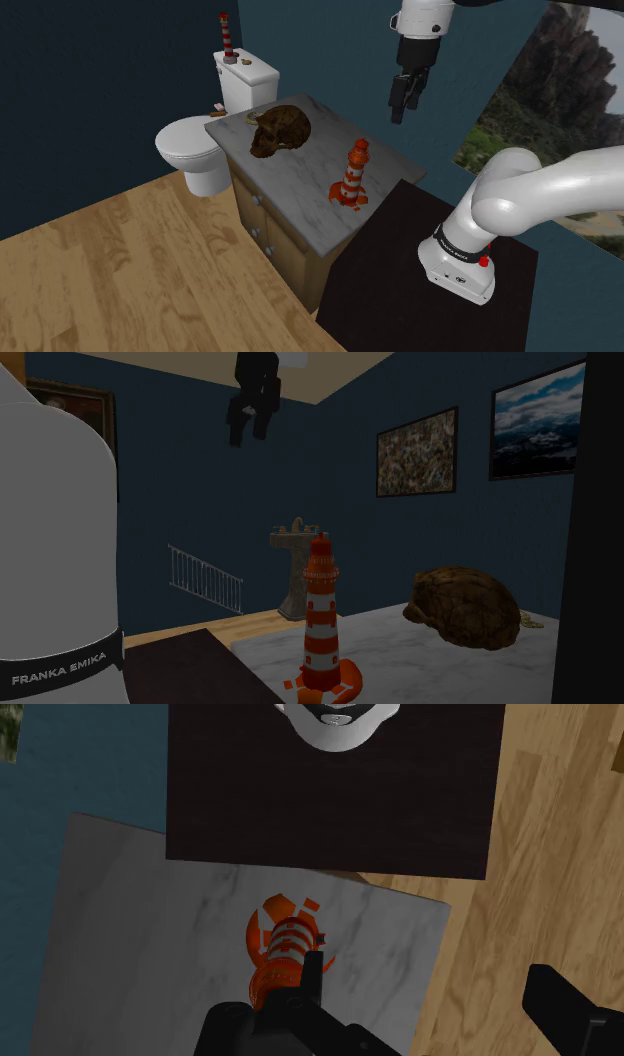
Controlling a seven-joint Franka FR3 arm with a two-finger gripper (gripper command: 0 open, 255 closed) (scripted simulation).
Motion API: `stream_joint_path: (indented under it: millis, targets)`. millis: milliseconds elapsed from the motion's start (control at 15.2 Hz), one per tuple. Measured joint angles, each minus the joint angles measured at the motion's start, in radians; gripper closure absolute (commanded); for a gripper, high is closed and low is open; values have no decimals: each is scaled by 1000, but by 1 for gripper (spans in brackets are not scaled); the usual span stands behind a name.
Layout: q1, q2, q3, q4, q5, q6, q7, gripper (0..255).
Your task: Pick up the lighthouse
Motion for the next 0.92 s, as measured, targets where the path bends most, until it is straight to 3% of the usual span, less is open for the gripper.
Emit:
stream_joint_path:
  millis: [198,924]
  targets:
    - [1,24,-1,-18,-20,33,-21,0]
    - [-1,326,28,-101,-185,352,-126,0]
